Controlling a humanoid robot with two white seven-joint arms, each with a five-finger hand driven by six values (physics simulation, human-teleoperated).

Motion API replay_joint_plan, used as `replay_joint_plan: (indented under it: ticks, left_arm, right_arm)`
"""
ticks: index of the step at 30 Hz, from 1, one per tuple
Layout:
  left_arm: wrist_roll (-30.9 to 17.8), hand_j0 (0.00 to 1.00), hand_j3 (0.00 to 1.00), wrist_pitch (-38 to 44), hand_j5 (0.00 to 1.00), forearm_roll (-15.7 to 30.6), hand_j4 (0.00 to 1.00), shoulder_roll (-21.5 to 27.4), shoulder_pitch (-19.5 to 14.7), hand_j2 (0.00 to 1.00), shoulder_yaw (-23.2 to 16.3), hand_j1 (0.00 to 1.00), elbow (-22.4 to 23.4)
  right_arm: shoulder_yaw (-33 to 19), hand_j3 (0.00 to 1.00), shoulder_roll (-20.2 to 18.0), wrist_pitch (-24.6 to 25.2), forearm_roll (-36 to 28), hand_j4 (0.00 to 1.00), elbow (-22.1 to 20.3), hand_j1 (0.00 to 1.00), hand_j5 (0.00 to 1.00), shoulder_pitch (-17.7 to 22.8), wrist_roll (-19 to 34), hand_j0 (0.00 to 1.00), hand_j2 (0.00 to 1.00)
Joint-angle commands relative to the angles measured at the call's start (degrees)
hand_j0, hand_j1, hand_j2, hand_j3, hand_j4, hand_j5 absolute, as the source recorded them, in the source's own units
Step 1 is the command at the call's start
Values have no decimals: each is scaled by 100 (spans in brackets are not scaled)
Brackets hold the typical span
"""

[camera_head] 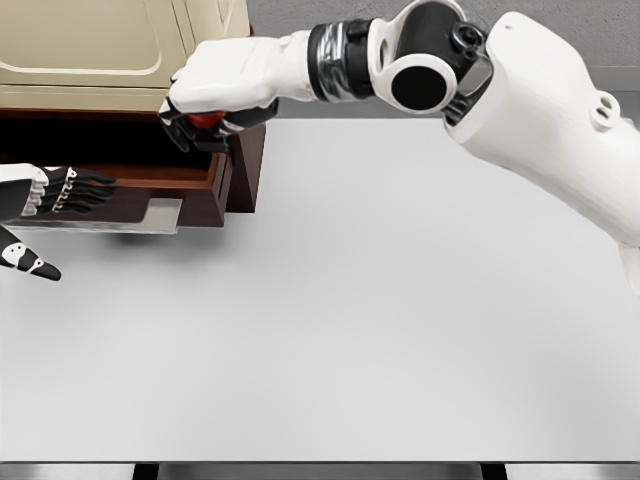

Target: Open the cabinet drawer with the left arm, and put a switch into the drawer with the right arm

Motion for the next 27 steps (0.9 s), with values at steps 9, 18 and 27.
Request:
replay_joint_plan:
  ticks: [9,18,27]
  left_arm:
    - [1,100,100,0,100,30,100,4,0,100,6,100,-2]
    - [1,100,100,0,100,30,100,4,8,100,6,100,-2]
    - [1,100,100,0,100,30,100,13,8,100,15,100,-2]
  right_arm:
    - [113,45,355,-10,-10,45,386,45,45,-79,-2,45,45]
    - [113,45,549,-71,8,45,711,45,45,-88,-2,45,45]
    - [157,45,830,-80,17,45,1045,45,45,-167,-2,45,45]
